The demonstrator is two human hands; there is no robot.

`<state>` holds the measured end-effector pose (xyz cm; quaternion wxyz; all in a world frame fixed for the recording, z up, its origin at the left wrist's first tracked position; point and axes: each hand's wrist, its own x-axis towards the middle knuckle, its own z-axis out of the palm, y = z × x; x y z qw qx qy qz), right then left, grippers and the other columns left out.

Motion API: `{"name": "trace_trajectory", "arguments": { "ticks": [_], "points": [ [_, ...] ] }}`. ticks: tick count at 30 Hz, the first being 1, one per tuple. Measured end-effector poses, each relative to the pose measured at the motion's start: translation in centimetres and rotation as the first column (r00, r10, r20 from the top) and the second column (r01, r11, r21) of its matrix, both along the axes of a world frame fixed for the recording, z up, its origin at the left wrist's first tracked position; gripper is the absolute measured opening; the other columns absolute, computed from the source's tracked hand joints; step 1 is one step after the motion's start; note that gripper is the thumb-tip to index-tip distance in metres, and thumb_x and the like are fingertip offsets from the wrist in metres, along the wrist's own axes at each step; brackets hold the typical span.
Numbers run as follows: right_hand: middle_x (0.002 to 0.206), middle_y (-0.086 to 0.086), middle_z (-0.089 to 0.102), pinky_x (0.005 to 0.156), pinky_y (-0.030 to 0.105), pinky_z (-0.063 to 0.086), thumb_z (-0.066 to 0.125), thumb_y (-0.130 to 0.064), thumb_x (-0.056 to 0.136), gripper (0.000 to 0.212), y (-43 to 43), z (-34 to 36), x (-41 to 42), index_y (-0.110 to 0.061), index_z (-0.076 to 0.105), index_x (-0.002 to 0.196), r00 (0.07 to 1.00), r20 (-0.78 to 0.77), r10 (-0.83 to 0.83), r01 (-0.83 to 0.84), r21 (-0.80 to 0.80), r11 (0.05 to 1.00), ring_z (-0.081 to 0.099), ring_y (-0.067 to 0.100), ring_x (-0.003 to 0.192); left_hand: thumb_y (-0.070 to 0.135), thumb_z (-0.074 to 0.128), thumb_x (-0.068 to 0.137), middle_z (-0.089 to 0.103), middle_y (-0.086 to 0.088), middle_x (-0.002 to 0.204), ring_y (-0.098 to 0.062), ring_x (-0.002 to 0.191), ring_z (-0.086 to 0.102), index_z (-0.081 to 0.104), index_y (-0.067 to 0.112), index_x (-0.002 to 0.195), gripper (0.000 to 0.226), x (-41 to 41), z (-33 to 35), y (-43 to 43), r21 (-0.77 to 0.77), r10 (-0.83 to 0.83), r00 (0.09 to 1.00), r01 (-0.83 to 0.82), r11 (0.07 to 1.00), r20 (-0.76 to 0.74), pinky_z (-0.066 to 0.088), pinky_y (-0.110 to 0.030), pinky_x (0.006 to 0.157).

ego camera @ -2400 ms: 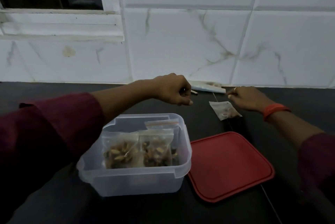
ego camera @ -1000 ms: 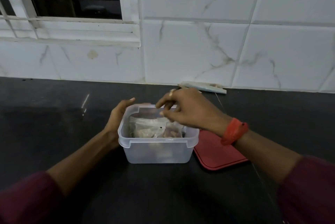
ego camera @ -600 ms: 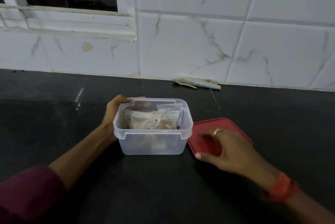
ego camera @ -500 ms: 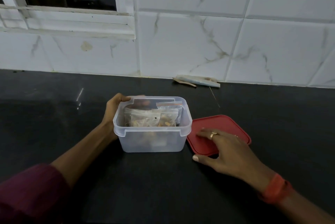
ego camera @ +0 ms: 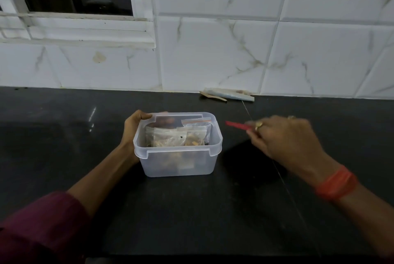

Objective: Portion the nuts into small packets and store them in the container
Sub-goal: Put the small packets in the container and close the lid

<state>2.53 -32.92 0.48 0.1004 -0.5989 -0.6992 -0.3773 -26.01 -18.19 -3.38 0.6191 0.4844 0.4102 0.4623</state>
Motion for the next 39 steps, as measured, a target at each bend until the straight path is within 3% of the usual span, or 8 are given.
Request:
{"name": "trace_trajectory", "arguments": {
  "ticks": [7, 10, 14, 19, 26, 28, 33, 39],
  "points": [
    [0.082, 0.014, 0.076, 0.07, 0.035, 0.052, 0.056, -0.039, 0.095, 0.033, 1.4, 6.3, 2.8, -0.016, 0.077, 0.104, 0.817, -0.57, 0.082, 0.135, 0.328, 0.935, 0.072, 0.034, 0.074, 0.033, 0.031, 0.104, 0.076, -0.003, 0.074, -0.02, 0.074, 0.07, 0.065, 0.012, 0.091, 0.042, 0.8, -0.1, -0.4, -0.019, -0.017, 0.999, 0.018, 1.0, 0.03, 0.057, -0.03, 0.064],
    [0.096, 0.011, 0.076, 0.076, 0.033, 0.06, 0.065, -0.032, 0.096, 0.031, 1.1, 6.9, 2.2, -0.009, 0.072, 0.114, 0.374, -0.848, 0.375, 0.076, 0.431, 0.899, 0.075, 0.018, 0.08, 0.04, 0.032, 0.103, 0.076, -0.009, 0.085, -0.02, 0.074, 0.072, 0.069, 0.01, 0.095, 0.048, 1.5, 0.1, -0.6, -0.049, -0.042, 0.997, 0.046, 0.998, 0.064, 0.054, -0.033, 0.071],
    [0.074, 0.0, 0.074, 0.066, 0.026, 0.06, 0.066, -0.016, 0.096, 0.012, 0.9, 6.1, -0.6, -0.005, 0.069, 0.092, -0.374, -0.828, 0.419, 0.043, 0.435, 0.899, 0.072, 0.012, 0.066, 0.046, 0.04, 0.1, 0.073, -0.013, 0.116, -0.029, 0.101, 0.07, 0.069, 0.012, 0.121, 0.049, 1.8, 0.9, -1.0, -0.126, -0.07, 0.988, 0.087, 0.988, 0.134, 0.055, -0.042, 0.082],
    [0.073, 0.004, 0.075, 0.062, 0.024, 0.06, 0.064, -0.01, 0.094, 0.008, 0.2, 3.0, -3.6, -0.004, 0.068, 0.092, -0.681, -0.713, 0.168, -0.107, 0.325, 0.94, 0.072, 0.012, 0.066, 0.059, 0.041, 0.097, 0.071, -0.014, 0.122, -0.032, 0.115, 0.065, 0.066, 0.01, 0.126, 0.062, 0.9, 2.0, -0.1, 0.001, 0.002, 0.98, -0.002, 1.0, 0.198, 0.05, -0.049, 0.099],
    [0.081, 0.011, 0.077, 0.058, 0.022, 0.059, 0.064, -0.013, 0.094, 0.017, -0.6, 0.6, -5.5, 0.001, 0.068, 0.103, -0.634, -0.773, -0.025, -0.24, 0.166, 0.956, 0.075, 0.016, 0.07, 0.024, 0.052, 0.098, 0.074, -0.007, 0.116, -0.022, 0.11, 0.069, 0.071, 0.018, 0.12, 0.03, 1.3, 2.1, -0.5, 0.177, -0.041, 0.999, 0.035, 0.984, 0.028, 0.053, -0.037, 0.096],
    [0.081, 0.01, 0.077, 0.061, 0.023, 0.06, 0.064, -0.019, 0.095, 0.014, -1.0, 0.4, -5.8, -0.006, 0.069, 0.099, -0.484, -0.874, -0.032, -0.239, 0.097, 0.966, 0.075, 0.017, 0.07, 0.007, 0.044, 0.1, 0.075, -0.011, 0.113, -0.02, 0.107, 0.071, 0.069, 0.01, 0.119, 0.031, 1.3, 2.2, -0.7, 0.199, -0.034, 0.999, 0.03, 0.98, 0.015, 0.055, -0.031, 0.09],
    [0.066, -0.007, 0.071, 0.063, 0.022, 0.052, 0.076, -0.046, 0.081, 0.021, -1.1, 0.0, -4.0, -0.026, 0.074, 0.077, 0.262, -0.96, -0.1, -0.057, -0.119, 0.991, 0.068, 0.006, 0.06, -0.002, 0.042, 0.099, 0.075, -0.012, 0.108, -0.019, 0.098, 0.069, 0.075, 0.007, 0.103, 0.034, 1.2, 2.4, 0.5, 0.222, -0.017, 0.99, 0.049, 0.974, -0.142, 0.056, -0.022, 0.079],
    [0.089, -0.015, 0.07, 0.071, 0.016, 0.048, 0.075, -0.046, 0.083, 0.022, 0.5, 0.2, -3.1, -0.033, 0.069, 0.1, 0.306, -0.944, -0.128, -0.188, -0.191, 0.963, 0.065, -0.002, 0.083, 0.012, 0.048, 0.105, 0.075, -0.002, 0.109, -0.01, 0.091, 0.068, 0.075, 0.008, 0.11, 0.028, 0.7, 3.6, 2.2, 0.275, -0.084, 0.877, 0.238, 0.931, -0.473, 0.057, -0.015, 0.075]
  ]
}}
